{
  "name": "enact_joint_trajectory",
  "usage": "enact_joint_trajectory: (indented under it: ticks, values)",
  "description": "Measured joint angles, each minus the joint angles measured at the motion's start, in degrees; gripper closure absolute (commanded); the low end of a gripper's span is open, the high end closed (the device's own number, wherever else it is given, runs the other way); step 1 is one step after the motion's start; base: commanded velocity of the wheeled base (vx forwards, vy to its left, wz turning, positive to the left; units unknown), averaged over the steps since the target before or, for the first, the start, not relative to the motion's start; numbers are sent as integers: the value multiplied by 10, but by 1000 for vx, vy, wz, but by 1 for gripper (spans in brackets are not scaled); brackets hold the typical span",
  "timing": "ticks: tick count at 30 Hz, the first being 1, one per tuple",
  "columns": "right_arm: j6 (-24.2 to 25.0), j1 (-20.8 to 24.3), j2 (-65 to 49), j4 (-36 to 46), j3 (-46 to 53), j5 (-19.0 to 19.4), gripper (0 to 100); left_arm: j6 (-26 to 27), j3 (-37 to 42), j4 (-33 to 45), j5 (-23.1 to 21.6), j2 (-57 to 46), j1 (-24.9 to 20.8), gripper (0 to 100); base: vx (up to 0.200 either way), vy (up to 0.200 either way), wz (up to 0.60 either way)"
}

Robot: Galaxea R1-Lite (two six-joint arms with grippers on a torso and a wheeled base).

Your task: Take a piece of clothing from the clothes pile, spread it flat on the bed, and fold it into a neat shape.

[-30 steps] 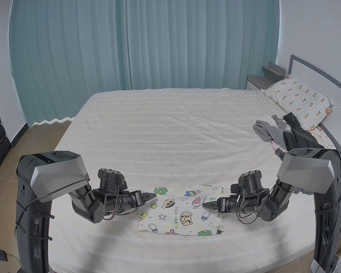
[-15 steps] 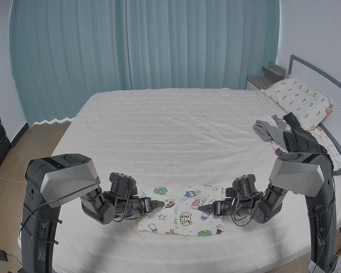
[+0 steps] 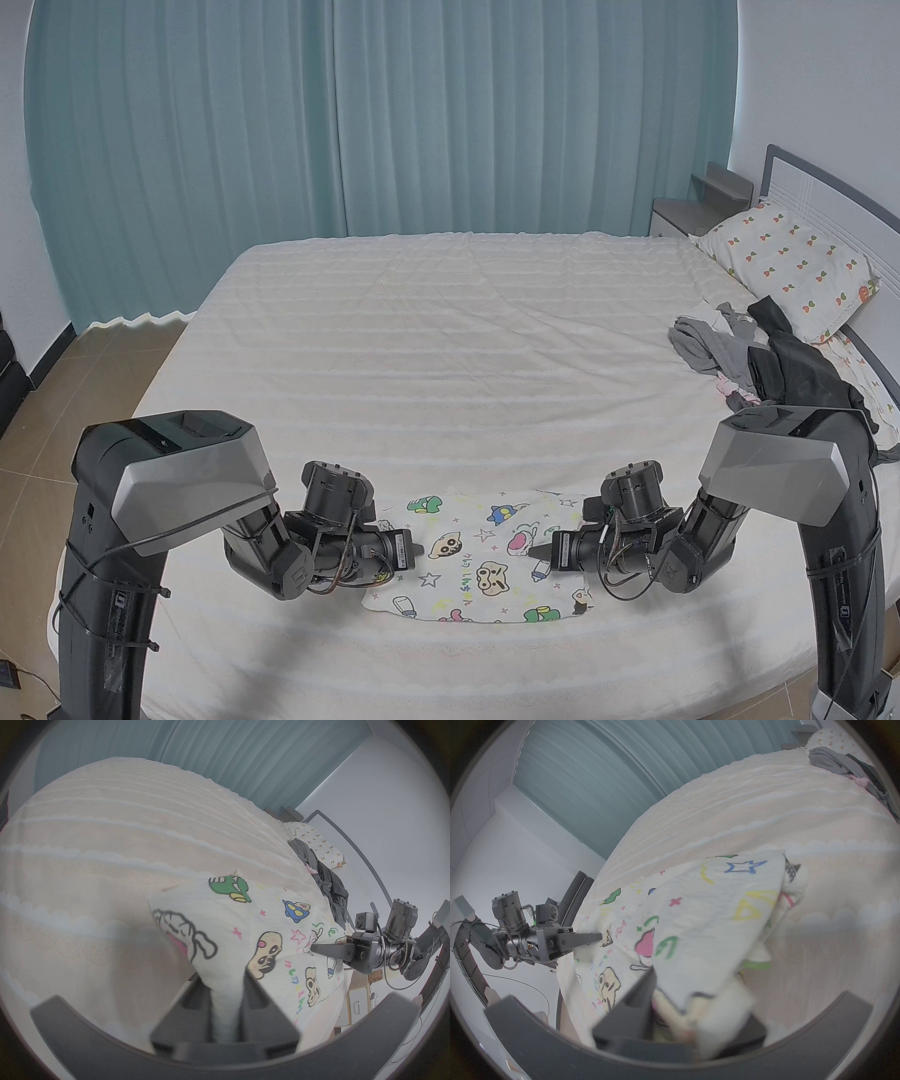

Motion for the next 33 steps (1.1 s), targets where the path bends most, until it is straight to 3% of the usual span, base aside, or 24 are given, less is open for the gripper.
enact_joint_trajectory:
  ticks: [7,14,33]
  values:
    - [74,1,-29,0,7,8,100,-43,14,0,7,-16,-1,100,0,0,0]
    - [85,11,-68,0,31,14,100,-68,38,0,22,-49,-5,100,0,0,0]
    - [86,17,-126,1,69,13,100,-96,86,-1,21,-133,-39,100,0,-200,0]
